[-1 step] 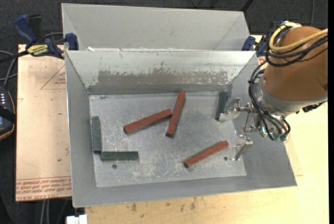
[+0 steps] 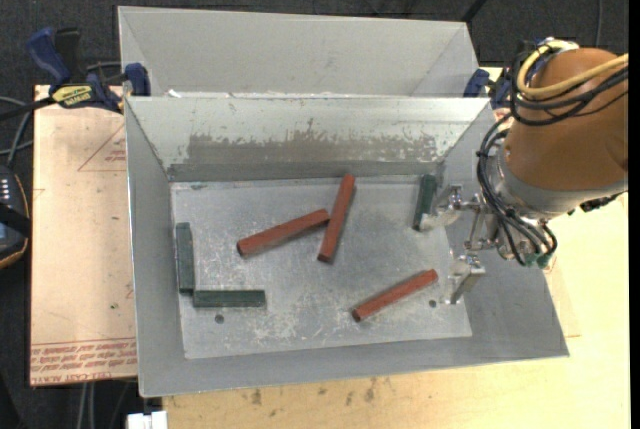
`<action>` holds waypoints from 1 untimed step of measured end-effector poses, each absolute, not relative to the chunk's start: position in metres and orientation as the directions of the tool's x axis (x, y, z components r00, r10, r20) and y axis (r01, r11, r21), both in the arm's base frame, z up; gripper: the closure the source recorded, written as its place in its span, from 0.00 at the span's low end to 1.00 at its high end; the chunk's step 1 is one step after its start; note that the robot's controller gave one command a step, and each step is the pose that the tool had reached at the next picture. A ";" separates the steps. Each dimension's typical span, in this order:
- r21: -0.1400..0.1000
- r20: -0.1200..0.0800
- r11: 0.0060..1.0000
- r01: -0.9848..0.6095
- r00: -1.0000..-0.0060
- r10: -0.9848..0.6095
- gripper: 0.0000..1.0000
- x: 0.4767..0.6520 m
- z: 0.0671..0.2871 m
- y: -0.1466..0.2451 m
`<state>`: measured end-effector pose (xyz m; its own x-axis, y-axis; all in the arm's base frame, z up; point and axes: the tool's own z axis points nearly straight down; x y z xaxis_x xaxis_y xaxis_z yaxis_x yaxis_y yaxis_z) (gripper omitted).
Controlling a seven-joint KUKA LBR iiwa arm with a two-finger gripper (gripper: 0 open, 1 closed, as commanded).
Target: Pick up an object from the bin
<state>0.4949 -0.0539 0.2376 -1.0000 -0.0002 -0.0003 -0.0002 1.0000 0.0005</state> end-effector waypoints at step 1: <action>0.000 -0.004 0.994 -0.105 -0.994 -0.105 0.00 0.490 0.164 -0.050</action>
Offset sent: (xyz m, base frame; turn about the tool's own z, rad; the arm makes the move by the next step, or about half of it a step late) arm -0.0137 0.0092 -0.0776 -0.2122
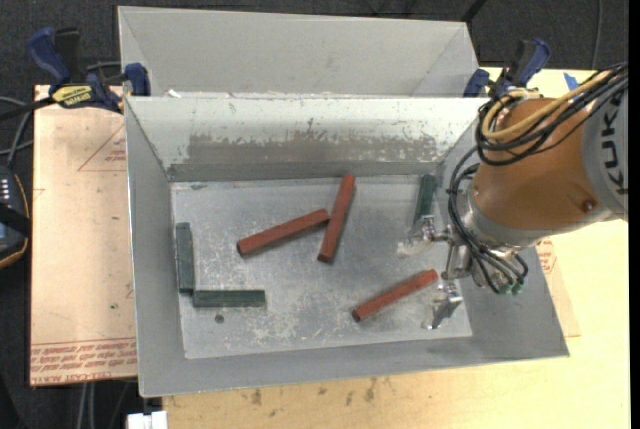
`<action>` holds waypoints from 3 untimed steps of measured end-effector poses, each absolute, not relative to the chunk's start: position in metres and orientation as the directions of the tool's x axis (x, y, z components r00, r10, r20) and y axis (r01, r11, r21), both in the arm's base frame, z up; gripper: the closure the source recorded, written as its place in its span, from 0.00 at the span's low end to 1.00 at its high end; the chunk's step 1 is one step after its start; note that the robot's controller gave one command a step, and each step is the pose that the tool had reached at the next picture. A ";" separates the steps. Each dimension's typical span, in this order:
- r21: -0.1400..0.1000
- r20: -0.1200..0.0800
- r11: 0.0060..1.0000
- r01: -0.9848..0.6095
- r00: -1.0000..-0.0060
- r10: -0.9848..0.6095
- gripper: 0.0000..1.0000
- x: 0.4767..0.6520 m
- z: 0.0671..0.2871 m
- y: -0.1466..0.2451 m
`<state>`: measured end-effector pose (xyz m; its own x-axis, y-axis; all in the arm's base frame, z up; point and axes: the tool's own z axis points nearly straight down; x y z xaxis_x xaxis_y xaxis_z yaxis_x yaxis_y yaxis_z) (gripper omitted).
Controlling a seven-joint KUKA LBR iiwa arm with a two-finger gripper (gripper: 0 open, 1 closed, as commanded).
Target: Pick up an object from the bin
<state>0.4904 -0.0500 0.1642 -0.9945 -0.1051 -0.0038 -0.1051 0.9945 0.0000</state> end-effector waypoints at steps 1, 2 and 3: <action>0.002 0.004 0.991 -0.130 -0.991 -0.130 0.00 0.488 0.117 -0.049; 0.001 -0.001 0.950 -0.312 -0.950 -0.312 0.00 0.498 0.126 -0.046; 0.001 -0.003 0.986 -0.165 -0.986 -0.165 0.00 0.513 0.080 -0.058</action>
Offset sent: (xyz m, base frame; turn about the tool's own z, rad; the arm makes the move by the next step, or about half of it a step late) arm 0.0099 0.0034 -0.0341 -0.2294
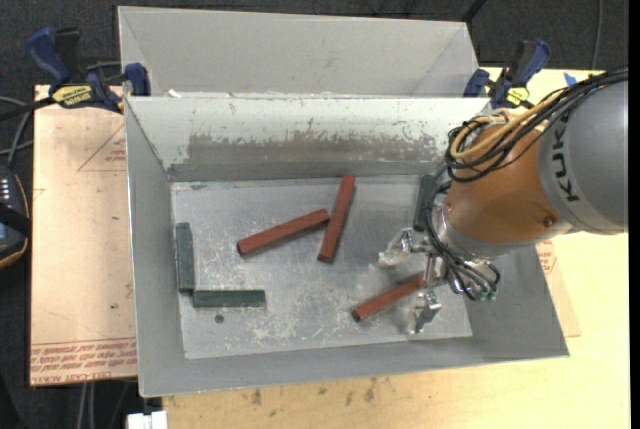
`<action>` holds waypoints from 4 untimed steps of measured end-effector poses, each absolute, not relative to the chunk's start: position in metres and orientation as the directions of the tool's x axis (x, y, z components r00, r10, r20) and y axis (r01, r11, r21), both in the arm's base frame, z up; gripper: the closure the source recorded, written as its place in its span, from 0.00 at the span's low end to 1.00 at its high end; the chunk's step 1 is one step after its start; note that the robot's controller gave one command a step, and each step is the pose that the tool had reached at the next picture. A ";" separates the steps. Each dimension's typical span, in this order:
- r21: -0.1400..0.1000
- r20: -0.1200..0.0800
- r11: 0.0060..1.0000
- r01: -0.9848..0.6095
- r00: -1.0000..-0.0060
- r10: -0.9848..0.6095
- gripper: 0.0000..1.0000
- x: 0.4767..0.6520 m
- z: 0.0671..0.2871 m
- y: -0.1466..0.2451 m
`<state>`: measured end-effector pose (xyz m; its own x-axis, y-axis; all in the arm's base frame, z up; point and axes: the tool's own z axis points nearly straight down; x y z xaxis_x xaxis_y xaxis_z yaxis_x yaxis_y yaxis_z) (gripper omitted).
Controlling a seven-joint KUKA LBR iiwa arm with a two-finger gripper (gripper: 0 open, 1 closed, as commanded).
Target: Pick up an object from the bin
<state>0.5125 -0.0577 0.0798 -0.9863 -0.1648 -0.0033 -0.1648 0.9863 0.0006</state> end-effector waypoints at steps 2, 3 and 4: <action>-0.004 -0.030 0.964 -0.267 -0.963 -0.267 1.00 0.523 0.079 -0.067; -0.002 -0.023 0.964 -0.268 -0.963 -0.268 1.00 0.521 0.081 -0.067; 0.003 -0.001 0.963 -0.268 -0.963 -0.268 1.00 0.515 0.097 -0.068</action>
Offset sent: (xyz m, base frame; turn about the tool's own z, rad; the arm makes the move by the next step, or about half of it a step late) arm 0.0000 0.0000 0.0000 0.0000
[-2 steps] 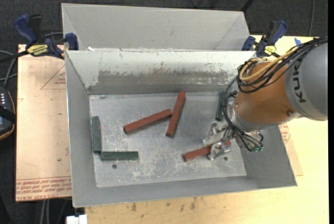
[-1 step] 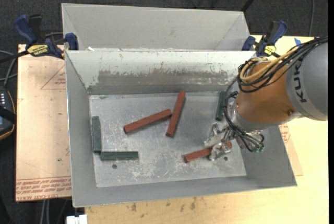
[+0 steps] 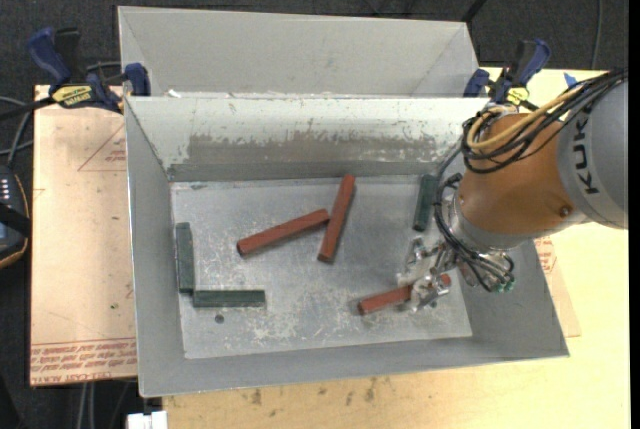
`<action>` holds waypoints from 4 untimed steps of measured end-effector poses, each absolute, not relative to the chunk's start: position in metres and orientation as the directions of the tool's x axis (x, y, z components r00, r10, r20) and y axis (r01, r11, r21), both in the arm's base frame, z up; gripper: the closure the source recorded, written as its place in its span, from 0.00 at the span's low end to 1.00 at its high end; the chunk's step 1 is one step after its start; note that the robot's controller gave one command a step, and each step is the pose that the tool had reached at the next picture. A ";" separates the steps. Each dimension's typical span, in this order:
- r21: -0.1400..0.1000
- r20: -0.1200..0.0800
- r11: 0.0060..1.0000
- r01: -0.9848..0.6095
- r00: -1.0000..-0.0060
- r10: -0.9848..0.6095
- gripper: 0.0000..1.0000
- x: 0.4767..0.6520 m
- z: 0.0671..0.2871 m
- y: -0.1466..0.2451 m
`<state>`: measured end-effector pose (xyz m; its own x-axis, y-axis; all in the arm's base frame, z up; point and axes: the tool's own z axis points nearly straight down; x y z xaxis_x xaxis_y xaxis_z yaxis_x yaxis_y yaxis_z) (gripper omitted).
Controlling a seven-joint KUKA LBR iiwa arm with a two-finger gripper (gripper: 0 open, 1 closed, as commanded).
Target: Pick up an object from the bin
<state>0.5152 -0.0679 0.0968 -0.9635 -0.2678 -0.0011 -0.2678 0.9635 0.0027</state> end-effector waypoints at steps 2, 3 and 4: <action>0.001 -0.002 0.964 -0.267 -0.964 -0.267 1.00 0.517 0.123 -0.068; 0.003 0.002 0.964 -0.266 -0.964 -0.266 1.00 0.516 0.140 -0.067; 0.000 -0.003 0.964 -0.266 -0.964 -0.266 1.00 0.518 0.157 -0.067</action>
Offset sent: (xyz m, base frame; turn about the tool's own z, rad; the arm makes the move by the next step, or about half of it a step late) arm -0.0001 -0.0001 0.0643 0.0000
